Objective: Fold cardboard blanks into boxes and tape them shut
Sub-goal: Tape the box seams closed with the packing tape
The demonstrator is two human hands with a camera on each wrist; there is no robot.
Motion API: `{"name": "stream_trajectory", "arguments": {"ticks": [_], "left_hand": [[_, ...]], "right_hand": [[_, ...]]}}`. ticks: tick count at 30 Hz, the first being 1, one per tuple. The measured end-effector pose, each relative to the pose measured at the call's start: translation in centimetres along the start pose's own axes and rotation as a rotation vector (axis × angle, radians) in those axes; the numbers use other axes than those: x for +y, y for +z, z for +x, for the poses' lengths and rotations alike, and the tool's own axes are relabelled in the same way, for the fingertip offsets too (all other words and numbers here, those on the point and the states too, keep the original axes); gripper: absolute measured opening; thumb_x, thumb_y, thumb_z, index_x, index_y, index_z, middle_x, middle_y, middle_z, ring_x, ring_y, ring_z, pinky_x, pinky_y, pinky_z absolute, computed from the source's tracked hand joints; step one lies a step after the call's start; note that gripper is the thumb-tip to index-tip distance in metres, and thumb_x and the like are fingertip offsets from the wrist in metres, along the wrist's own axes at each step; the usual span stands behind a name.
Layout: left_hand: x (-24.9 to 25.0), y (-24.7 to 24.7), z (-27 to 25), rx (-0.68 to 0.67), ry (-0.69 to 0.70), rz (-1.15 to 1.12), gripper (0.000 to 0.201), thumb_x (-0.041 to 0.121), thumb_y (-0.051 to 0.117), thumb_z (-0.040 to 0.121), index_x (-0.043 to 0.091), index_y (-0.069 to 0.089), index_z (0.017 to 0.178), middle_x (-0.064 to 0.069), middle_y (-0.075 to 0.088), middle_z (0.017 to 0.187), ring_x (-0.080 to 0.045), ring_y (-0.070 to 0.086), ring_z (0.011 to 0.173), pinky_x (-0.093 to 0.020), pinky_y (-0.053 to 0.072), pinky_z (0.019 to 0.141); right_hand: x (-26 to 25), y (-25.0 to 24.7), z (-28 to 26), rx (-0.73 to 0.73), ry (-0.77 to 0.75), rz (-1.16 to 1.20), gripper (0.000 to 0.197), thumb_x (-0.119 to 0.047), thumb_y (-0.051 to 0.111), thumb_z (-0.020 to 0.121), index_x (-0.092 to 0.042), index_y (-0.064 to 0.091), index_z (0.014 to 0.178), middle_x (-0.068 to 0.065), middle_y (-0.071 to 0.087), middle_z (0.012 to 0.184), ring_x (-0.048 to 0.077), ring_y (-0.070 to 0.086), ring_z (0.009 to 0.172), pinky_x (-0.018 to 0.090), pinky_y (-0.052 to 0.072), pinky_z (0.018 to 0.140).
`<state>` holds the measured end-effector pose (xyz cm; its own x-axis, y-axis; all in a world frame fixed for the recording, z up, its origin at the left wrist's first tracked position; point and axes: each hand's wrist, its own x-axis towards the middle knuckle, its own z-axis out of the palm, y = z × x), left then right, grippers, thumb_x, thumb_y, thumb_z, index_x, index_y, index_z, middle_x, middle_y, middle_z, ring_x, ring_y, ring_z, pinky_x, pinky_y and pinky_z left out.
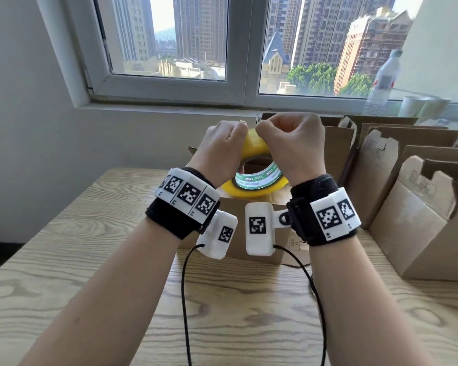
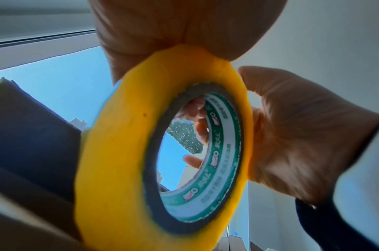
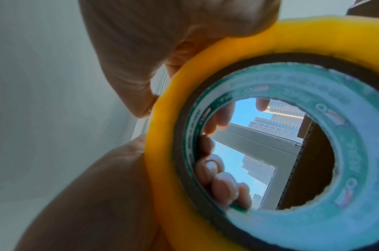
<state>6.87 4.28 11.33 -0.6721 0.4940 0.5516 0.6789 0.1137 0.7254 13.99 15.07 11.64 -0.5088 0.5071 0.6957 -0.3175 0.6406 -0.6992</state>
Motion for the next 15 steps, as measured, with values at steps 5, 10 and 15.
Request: {"name": "stream_trajectory", "arguments": {"ticks": [5, 10, 15], "left_hand": [[0.1, 0.0, 0.2, 0.025, 0.040, 0.037, 0.037, 0.017, 0.035, 0.097, 0.002, 0.054, 0.069, -0.021, 0.055, 0.073, -0.011, 0.050, 0.056, -0.027, 0.044, 0.054], [0.6, 0.1, 0.0, 0.068, 0.118, 0.031, 0.023, -0.007, 0.048, 0.090, -0.013, 0.056, 0.111, -0.033, 0.057, 0.114, -0.042, 0.054, 0.105, -0.040, 0.046, 0.086], [-0.1, 0.5, 0.0, -0.057, 0.281, 0.375, 0.042, -0.023, 0.076, 0.046, -0.017, 0.058, 0.083, -0.033, 0.062, 0.069, -0.049, 0.060, 0.055, -0.049, 0.052, 0.050]], "right_hand": [[0.4, -0.1, 0.4, -0.045, 0.016, -0.002, 0.027, -0.030, 0.073, 0.077, -0.020, 0.063, 0.054, -0.017, 0.050, 0.045, -0.001, 0.045, 0.050, 0.015, 0.037, 0.057], [0.5, -0.6, 0.8, -0.069, 0.044, -0.017, 0.024, -0.028, 0.075, 0.074, -0.018, 0.064, 0.055, -0.014, 0.053, 0.049, 0.002, 0.047, 0.052, 0.022, 0.041, 0.057], [0.0, -1.3, 1.0, -0.062, 0.081, -0.012, 0.018, -0.025, 0.071, 0.072, -0.014, 0.070, 0.058, -0.013, 0.055, 0.048, 0.000, 0.047, 0.050, 0.018, 0.040, 0.055]]}}
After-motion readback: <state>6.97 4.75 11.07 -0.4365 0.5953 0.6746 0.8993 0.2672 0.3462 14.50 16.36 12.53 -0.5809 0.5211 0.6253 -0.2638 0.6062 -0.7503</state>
